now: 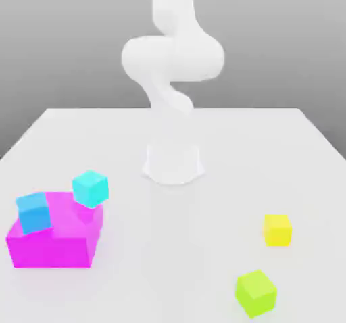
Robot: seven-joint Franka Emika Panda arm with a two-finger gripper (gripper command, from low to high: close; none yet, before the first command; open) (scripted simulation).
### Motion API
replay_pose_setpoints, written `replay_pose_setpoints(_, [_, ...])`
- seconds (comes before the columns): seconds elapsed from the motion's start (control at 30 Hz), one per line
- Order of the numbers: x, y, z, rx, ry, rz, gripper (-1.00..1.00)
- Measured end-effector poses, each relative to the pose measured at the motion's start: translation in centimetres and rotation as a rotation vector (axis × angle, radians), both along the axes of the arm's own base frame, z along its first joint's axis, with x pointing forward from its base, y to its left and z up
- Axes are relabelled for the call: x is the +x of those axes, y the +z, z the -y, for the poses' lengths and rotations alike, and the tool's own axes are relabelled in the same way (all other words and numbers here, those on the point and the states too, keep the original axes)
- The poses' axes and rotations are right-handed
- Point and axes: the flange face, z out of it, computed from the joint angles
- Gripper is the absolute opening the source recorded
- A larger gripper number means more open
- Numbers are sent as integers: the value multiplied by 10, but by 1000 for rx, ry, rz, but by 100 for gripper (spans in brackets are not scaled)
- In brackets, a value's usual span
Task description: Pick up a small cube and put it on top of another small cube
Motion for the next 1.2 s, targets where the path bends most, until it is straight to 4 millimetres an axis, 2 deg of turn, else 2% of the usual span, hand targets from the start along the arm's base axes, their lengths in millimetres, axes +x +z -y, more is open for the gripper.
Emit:
replay_pose_setpoints(0.1, [37,-50,-16,-26,32,-87,0])
replay_pose_setpoints(0.2, [66,-102,-32,-50,67,-171,0])
replay_pose_setpoints(0.33, [93,-175,-53,-78,117,-280,0])
replay_pose_setpoints(0.43, [105,-231,-70,-96,159,-362,0])
replay_pose_setpoints(0.53, [110,-289,-86,-111,203,-444,0])
replay_pose_setpoints(0.63, [106,-347,-105,-126,256,-525,0])
replay_pose_setpoints(0.87, [76,-473,-133,-138,354,-704,0])
replay_pose_setpoints(1.0, [73,-526,-136,-137,363,-719,0])
replay_pose_setpoints(1.03, [72,-538,-136,-138,363,-720,-100])
replay_pose_setpoints(1.2, [72,-538,-136,-138,363,-720,-100])
